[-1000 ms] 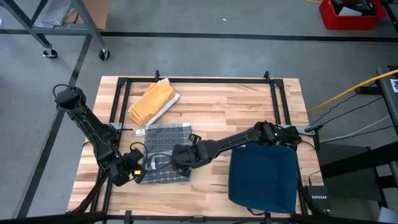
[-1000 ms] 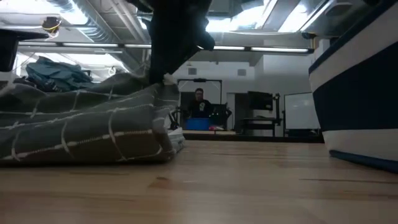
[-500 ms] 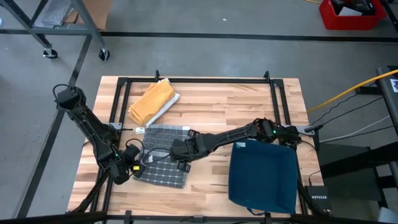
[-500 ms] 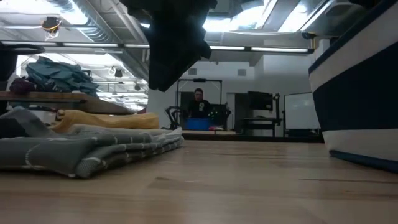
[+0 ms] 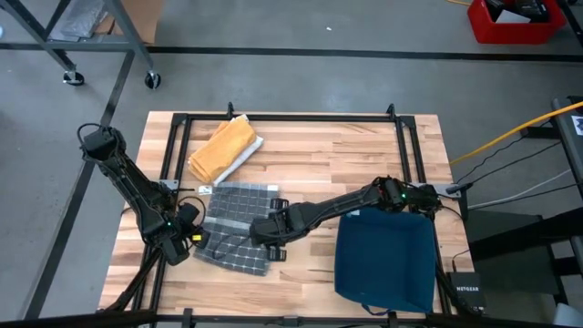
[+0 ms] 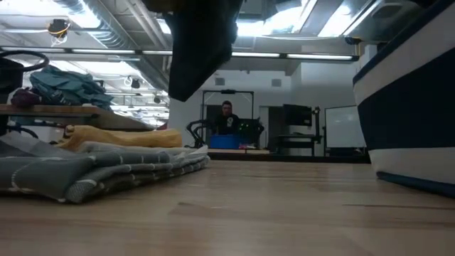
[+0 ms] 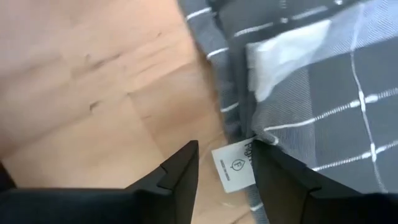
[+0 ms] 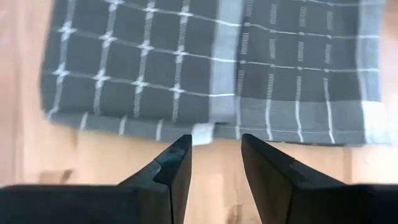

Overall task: Fold towel
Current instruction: Fold the gray towel

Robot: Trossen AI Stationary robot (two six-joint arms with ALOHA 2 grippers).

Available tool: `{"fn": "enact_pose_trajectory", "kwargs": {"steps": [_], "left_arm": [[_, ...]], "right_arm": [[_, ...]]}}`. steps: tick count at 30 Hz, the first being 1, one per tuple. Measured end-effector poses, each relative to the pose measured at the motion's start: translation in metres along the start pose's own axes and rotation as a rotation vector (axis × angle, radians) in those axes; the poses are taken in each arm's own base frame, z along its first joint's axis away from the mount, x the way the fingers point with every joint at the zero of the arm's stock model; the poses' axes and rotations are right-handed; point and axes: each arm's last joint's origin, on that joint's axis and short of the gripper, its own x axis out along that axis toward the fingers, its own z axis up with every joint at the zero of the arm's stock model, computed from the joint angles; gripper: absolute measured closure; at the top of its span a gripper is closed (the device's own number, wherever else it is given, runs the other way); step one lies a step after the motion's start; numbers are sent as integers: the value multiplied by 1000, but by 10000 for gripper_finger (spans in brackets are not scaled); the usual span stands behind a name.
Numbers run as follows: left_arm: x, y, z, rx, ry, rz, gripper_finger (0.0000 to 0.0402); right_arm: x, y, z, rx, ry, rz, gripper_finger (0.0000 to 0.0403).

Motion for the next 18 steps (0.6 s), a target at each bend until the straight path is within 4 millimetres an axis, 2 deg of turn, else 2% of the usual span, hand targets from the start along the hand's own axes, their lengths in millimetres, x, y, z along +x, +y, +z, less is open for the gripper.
{"fn": "enact_pose_trajectory", "kwargs": {"steps": [6, 12, 18], "left_arm": [[-2, -5, -1, 210, 8, -62, 270], [-11, -15, -2, 451, 30, -221, 270], [-23, -16, 5, 493, -27, -324, 270]], "right_arm": [[-3, 17, -1, -109, -23, 81, 258], [-7, 34, 2, -143, -99, 116, 258], [-8, 38, 1, -150, -104, 121, 258]]}}
